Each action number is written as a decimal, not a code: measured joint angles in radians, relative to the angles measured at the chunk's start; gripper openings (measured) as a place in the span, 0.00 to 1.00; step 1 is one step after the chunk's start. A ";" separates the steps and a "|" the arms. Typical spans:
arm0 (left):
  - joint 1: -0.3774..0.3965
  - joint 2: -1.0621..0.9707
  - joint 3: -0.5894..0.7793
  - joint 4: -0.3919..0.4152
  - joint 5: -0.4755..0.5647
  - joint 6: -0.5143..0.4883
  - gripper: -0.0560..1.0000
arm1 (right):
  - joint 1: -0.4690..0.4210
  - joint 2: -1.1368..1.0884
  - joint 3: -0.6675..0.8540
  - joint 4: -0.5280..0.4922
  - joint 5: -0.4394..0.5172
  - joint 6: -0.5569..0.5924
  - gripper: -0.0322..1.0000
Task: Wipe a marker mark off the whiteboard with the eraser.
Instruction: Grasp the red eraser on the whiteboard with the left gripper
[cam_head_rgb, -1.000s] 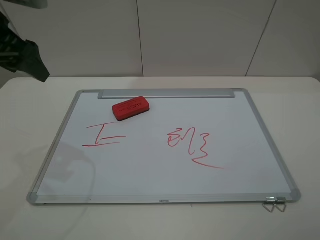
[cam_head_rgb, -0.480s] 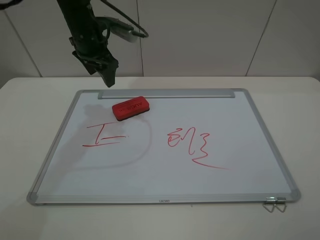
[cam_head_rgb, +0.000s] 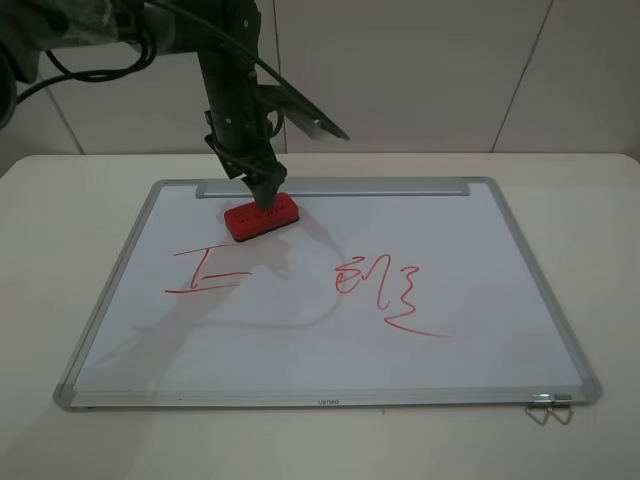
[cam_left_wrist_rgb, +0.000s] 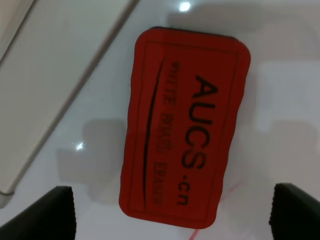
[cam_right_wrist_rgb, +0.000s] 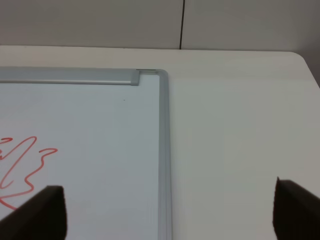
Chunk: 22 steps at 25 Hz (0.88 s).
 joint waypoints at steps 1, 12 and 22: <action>0.000 0.000 -0.001 0.000 0.001 0.008 0.79 | 0.000 0.000 0.000 0.000 0.000 0.000 0.72; 0.000 0.000 -0.002 -0.039 -0.013 0.110 0.79 | 0.000 0.000 0.000 0.000 0.000 0.000 0.72; 0.000 0.034 -0.002 -0.053 -0.080 0.125 0.79 | 0.000 0.000 0.000 0.000 0.000 0.000 0.72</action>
